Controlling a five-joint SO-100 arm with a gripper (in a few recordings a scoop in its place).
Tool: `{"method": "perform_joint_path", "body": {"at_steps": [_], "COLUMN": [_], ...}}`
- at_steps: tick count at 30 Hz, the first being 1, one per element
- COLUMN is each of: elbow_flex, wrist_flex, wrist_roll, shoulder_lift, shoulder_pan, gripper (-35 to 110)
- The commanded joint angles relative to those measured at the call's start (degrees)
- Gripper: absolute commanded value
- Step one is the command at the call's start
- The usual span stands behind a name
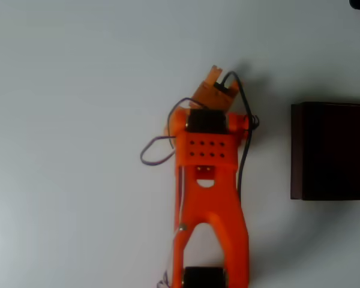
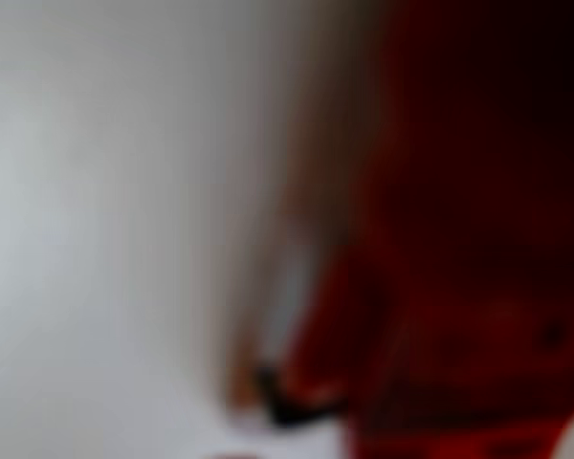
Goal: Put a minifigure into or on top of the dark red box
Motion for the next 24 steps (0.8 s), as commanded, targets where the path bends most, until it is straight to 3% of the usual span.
{"method": "perform_joint_path", "body": {"at_steps": [1,24], "elbow_flex": [-2.37,-4.57], "wrist_flex": [1.14,0.53], "wrist_roll": [0.44,-0.62], "shoulder_lift": [0.7,-1.93], "shoulder_pan": [-0.53,-0.7], "gripper": [19,14]}}
